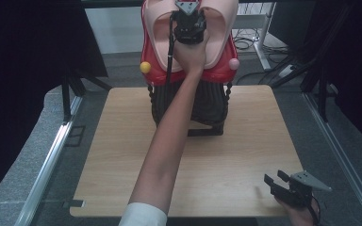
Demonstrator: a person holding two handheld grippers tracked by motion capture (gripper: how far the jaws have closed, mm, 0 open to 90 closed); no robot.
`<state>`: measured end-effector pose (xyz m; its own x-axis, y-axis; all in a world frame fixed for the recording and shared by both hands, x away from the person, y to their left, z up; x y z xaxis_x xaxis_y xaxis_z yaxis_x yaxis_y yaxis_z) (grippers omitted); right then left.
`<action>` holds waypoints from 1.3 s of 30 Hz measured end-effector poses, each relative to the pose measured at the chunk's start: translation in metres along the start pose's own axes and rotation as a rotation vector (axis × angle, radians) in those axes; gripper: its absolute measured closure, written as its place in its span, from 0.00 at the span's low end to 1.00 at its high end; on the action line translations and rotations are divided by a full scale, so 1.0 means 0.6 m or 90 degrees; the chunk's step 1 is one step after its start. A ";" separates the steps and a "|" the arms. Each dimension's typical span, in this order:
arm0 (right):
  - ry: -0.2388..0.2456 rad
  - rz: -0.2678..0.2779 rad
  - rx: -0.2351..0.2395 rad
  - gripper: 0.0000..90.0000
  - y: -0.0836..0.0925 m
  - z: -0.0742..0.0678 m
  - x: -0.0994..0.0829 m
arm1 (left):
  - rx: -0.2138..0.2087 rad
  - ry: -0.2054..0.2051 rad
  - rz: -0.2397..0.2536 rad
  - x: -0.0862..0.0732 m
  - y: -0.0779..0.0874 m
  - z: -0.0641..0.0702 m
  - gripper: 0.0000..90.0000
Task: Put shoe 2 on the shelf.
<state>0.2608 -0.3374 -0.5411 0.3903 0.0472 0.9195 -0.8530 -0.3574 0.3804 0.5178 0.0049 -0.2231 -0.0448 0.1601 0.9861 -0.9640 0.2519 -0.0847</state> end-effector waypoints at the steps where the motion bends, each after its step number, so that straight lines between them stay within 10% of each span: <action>1: 0.000 0.000 0.001 0.44 0.000 0.000 0.000 | 0.004 0.000 0.002 0.000 0.001 0.000 0.93; 16: 0.008 0.000 0.002 0.44 0.002 -0.006 0.002 | 0.024 -0.008 -0.003 -0.001 0.019 -0.005 0.60; 39: 0.026 -0.004 -0.003 0.44 -0.003 -0.018 0.001 | -0.109 0.012 -0.014 -0.015 0.121 -0.017 0.46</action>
<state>0.2591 -0.3264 -0.5400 0.3815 0.0882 0.9201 -0.8522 -0.3520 0.3871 0.4508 0.0315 -0.2399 -0.0178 0.1703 0.9852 -0.9061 0.4138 -0.0879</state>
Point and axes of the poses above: each handheld gripper's, and its own axes: y roughly backward along the jaws, x roughly out of its top, z roughly to its right, the point moved 2 cm from there along -y, roughly forward along the jaws, and after that the axes turned 8 degrees about z, right-handed, at the moved point
